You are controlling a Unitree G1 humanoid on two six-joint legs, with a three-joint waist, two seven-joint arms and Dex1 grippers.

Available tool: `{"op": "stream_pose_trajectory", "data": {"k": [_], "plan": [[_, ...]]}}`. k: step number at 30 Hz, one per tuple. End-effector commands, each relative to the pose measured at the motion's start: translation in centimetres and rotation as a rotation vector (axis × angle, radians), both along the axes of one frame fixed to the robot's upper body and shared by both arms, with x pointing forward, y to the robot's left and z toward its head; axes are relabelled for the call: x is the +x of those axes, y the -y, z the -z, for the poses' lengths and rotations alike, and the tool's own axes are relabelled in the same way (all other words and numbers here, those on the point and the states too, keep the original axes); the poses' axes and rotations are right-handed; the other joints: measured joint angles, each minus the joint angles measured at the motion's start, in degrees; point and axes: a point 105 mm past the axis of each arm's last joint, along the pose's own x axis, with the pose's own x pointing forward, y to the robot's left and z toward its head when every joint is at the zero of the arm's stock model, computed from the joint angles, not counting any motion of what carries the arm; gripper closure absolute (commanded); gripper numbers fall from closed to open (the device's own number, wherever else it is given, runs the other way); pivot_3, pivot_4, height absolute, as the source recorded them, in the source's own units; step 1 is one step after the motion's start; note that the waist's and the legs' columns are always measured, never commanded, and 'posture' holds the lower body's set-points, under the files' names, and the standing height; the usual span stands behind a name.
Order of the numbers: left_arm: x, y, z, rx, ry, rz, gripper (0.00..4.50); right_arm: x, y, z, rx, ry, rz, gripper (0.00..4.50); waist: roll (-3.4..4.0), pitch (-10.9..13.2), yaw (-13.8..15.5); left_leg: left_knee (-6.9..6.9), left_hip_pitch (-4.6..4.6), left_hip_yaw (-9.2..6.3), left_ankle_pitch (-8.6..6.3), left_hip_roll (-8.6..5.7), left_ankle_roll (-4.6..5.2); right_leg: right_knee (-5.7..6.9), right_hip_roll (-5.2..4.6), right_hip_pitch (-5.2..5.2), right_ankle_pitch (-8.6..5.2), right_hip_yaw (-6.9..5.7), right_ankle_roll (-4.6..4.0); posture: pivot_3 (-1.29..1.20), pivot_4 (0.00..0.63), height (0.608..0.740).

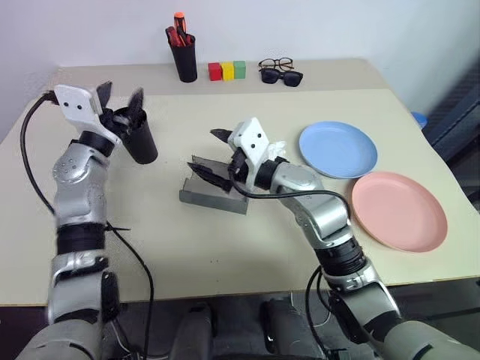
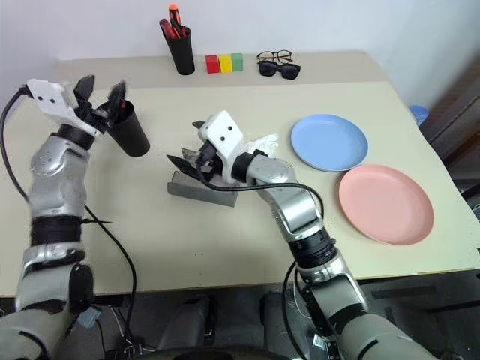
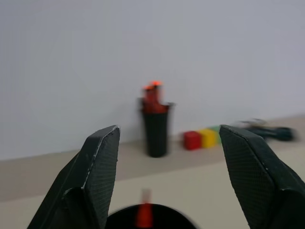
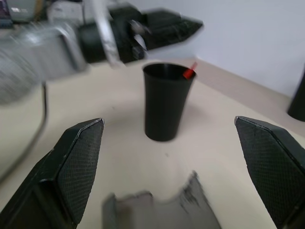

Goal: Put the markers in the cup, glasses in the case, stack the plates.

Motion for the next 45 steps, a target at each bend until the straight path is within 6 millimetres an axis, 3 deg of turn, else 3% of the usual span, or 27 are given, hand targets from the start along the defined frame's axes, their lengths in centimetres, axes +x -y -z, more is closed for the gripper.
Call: {"op": "stream_pose_trajectory", "data": {"k": [1, 3, 5, 9, 13, 16, 23, 24, 29, 35, 38, 43, 45], "plan": [[-3.5, 4.5, 0.6, 0.203, -0.123, 0.319, 0.06, -0.9, 1.6, -1.6, 0.010, 0.051, -0.040, 0.00, 0.03, 0.0, 0.0, 0.00, 0.00, -0.01, 0.00, 0.01, 0.00, -0.01, 0.02, 0.00, 0.00, 0.00, 0.00, 0.00, 0.150, 0.740], [-5.7, 6.5, 3.5, 0.342, -0.320, 0.508, 0.06, -1.9, 2.5, -1.1, -0.055, 0.037, -0.103, 0.00, 0.03, 0.0, 0.0, -0.01, 0.03, -0.01, 0.00, 0.03, 0.00, 0.00, 0.04, 0.03, -0.01, 0.00, -0.01, 0.00, 0.150, 0.740], [-6.5, 7.3, 5.3, 0.420, -0.443, 0.576, 0.06, -2.8, 3.0, -0.4, -0.127, 0.031, -0.155, 0.00, 0.10, 0.0, 0.2, -0.02, 0.08, -0.04, 0.00, 0.03, 0.01, -0.02, 0.06, 0.12, -0.01, 0.00, -0.01, 0.00, 0.150, 0.740], [-5.6, 7.8, 8.8, 0.613, -0.562, 0.585, 0.06, -4.2, 4.1, 0.8, -0.203, -0.014, -0.202, 0.00, 0.10, 0.0, 0.3, 0.03, 0.22, -0.07, -0.01, 0.03, 0.02, -0.13, 0.13, 0.41, -0.02, -0.09, -0.01, 0.00, 0.150, 0.740], [-4.6, 8.3, 10.9, 0.678, -0.632, 0.621, 0.06, -4.9, 4.9, 1.7, -0.263, -0.027, -0.198, 0.00, 0.08, 0.0, 0.2, 0.04, 0.21, -0.04, -0.02, 0.03, 0.03, -0.16, 0.16, 0.41, -0.02, -0.09, -0.02, 0.00, 0.150, 0.740], [-4.0, 8.3, 12.2, 0.737, -0.688, 0.638, 0.84, -5.1, 5.4, 1.7, -0.270, -0.032, -0.176, 0.00, 0.08, 0.0, 0.2, 0.05, 0.18, -0.01, -0.02, 0.03, 0.04, -0.17, 0.18, 0.40, -0.02, -0.11, -0.02, 0.00, 0.150, 0.740], [-4.1, 8.6, 12.7, 0.742, -0.709, 0.693, 4.27, -5.2, 5.8, 1.6, -0.263, -0.037, -0.135, 0.00, 0.08, 0.0, 0.3, 0.10, 0.16, -0.09, -0.02, 0.04, 0.05, -0.18, 0.15, 0.40, -0.02, -0.08, -0.02, 0.00, 0.150, 0.740], [-4.1, 8.5, 12.7, 0.736, -0.717, 0.686, 4.47, -5.3, 5.8, 1.7, -0.265, -0.038, -0.133, 0.00, 0.08, 0.0, 0.3, 0.11, 0.16, -0.10, -0.02, 0.04, 0.05, -0.18, 0.14, 0.40, -0.02, -0.08, -0.02, 0.00, 0.150, 0.740], [-4.6, 8.3, 12.4, 0.669, -0.754, 0.631, 4.47, -5.3, 5.9, 1.8, -0.277, -0.045, -0.131, 0.00, 0.08, 0.0, 0.2, 0.14, 0.17, -0.14, -0.03, 0.04, 0.07, -0.17, 0.13, 0.41, -0.02, -0.08, -0.01, 0.00, 0.150, 0.740], [-7.3, 8.4, 12.1, 0.659, -0.728, 0.698, 4.47, -4.1, 6.8, 2.3, -0.310, -0.094, -0.075, 0.00, 0.08, 0.0, 0.2, 0.14, 0.16, -0.15, -0.04, 0.08, 0.08, -0.16, 0.14, 0.40, -0.02, -0.08, -0.01, 0.00, 0.150, 0.740], [-8.6, 8.4, 12.1, 0.676, -0.724, 0.749, 3.65, -3.3, 7.1, 2.3, -0.298, -0.119, -0.047, 0.00, 0.08, 0.0, 0.3, 0.14, 0.17, -0.14, -0.04, 0.09, 0.08, -0.16, 0.11, 0.41, -0.02, -0.07, -0.01, 0.00, 0.150, 0.740], [-7.3, 8.1, 11.2, 0.692, -0.641, 0.637, 1.20, -0.9, 8.1, 2.6, -0.296, -0.155, 0.081, 0.00, 0.08, 0.0, 0.6, 0.19, 0.17, -0.12, -0.05, 0.07, 0.10, -0.17, 0.09, 0.45, -0.02, -0.09, -0.01, 0.00, 0.150, 0.740], [-6.7, 8.0, 10.3, 0.667, -0.600, 0.604, 1.20, 0.6, 9.2, 2.9, -0.307, -0.191, 0.193, 0.00, 0.08, 0.0, 0.6, 0.20, 0.17, -0.12, -0.05, 0.07, 0.10, -0.17, 0.09, 0.44, -0.02, -0.08, -0.01, 0.00, 0.150, 0.740]]}}
